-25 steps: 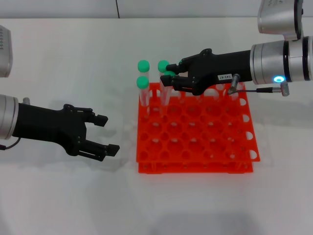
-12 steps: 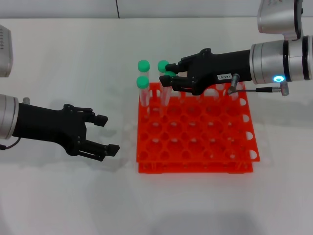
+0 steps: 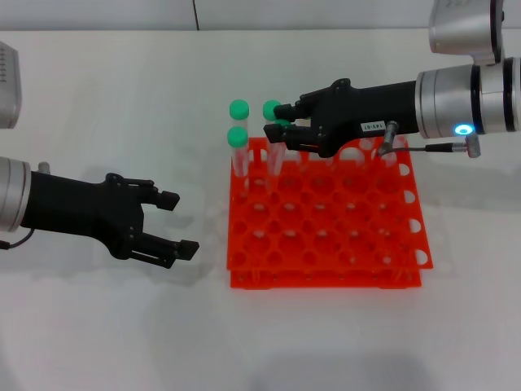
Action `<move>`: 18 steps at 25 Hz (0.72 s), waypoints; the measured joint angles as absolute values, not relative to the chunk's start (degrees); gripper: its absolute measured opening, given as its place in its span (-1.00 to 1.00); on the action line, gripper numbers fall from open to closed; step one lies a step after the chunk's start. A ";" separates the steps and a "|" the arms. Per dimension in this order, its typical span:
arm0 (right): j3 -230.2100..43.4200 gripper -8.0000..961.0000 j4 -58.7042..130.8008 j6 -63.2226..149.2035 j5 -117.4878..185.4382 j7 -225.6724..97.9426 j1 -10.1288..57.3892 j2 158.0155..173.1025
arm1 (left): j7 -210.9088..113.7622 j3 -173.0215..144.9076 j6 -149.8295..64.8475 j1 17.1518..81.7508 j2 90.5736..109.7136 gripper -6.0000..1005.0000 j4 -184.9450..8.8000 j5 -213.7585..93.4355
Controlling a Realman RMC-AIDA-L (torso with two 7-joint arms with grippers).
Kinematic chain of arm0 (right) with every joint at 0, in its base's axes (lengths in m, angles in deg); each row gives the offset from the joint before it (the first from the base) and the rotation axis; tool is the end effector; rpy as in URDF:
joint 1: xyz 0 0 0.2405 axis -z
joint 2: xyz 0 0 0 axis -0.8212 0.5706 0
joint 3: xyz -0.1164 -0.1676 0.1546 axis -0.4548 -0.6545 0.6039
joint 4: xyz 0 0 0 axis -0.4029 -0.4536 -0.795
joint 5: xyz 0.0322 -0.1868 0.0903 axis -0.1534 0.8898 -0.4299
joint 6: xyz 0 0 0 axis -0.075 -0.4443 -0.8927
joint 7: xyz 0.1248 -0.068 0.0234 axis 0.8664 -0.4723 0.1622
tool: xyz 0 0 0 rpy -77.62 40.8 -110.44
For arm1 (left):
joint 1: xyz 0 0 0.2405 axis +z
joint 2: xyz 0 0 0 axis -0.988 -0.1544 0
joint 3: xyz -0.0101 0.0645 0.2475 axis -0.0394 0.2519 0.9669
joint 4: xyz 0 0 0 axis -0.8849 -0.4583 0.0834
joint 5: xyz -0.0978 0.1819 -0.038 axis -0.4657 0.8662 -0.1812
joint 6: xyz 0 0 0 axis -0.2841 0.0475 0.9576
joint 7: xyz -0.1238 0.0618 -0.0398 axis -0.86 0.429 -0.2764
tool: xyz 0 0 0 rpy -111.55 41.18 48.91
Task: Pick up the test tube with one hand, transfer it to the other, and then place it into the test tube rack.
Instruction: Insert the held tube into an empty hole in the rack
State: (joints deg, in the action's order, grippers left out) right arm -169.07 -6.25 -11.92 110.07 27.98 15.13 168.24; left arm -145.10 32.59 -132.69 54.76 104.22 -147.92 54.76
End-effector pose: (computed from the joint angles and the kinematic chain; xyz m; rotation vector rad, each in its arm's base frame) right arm 0.1405 0.3923 -0.0463 -2.8335 0.3879 0.5469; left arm -0.2501 0.3134 0.0261 -2.9498 -0.6212 -0.1960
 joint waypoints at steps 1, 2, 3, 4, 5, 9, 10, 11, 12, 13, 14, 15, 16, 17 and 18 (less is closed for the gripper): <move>-169.10 -0.35 -6.32 -11.95 110.07 27.98 15.13 168.24 | -145.10 32.59 -132.69 54.76 104.23 0.77 -147.92 54.76; -169.13 -0.35 -6.42 -12.00 110.09 27.98 15.14 168.25 | -145.10 32.59 -132.69 54.76 104.23 0.77 -147.92 54.76; -169.15 -0.34 -6.61 -12.06 110.10 27.98 15.21 168.25 | -145.10 32.58 -132.69 54.76 104.23 0.77 -147.92 54.76; -169.16 -0.34 -6.76 -12.08 110.10 27.98 15.28 168.25 | -145.10 32.59 -132.69 54.76 104.23 0.77 -147.92 54.76; -169.19 -0.34 -7.04 -12.22 110.10 27.98 15.47 168.25 | -145.10 32.58 -132.70 54.76 104.22 0.77 -147.92 54.77; -169.25 -0.32 -7.40 -13.02 110.13 27.58 15.70 168.25 | -145.10 32.59 -132.70 54.76 104.23 0.77 -147.92 54.77; -169.25 -0.32 -7.42 -13.12 110.14 27.48 15.71 168.24 | -145.10 32.58 -132.70 54.76 104.23 0.77 -147.91 54.77; -169.26 -0.32 -7.42 -13.20 110.15 27.43 15.71 168.25 | -145.10 32.59 -132.70 54.76 104.23 0.77 -147.92 54.76; -169.27 -0.31 -7.44 -13.27 110.15 27.41 15.70 168.25 | -145.10 32.59 -132.70 54.76 104.23 0.77 -147.92 54.77; -169.27 -0.31 -7.54 -13.34 110.15 27.41 15.69 168.25 | -145.10 32.59 -132.72 54.76 104.22 0.77 -147.91 54.76; -169.27 -0.30 -7.79 -13.46 110.16 27.40 15.68 168.25 | -145.10 32.59 -132.73 54.76 104.21 0.77 -147.92 54.76; -169.28 -0.28 -8.14 -13.53 110.16 27.39 15.75 168.25 | -145.10 32.59 -132.75 54.76 104.19 0.77 -147.92 54.75; -169.28 -0.27 -8.70 -13.59 110.16 27.39 15.96 168.25 | -145.10 32.59 -132.75 54.76 104.18 0.77 -147.92 54.75; -169.28 -0.26 -9.48 -13.72 110.16 27.39 16.31 168.25 | -145.10 32.58 -132.77 54.78 104.17 0.77 -147.92 54.73; -169.28 -0.24 -10.40 -13.92 110.16 27.38 16.78 168.25 | -145.10 32.59 -132.78 54.81 104.17 0.77 -147.92 54.71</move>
State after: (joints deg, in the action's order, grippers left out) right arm -169.28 -10.40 -13.92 110.16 27.38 16.78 168.25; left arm -145.10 32.59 -132.78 54.81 104.17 -147.92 54.71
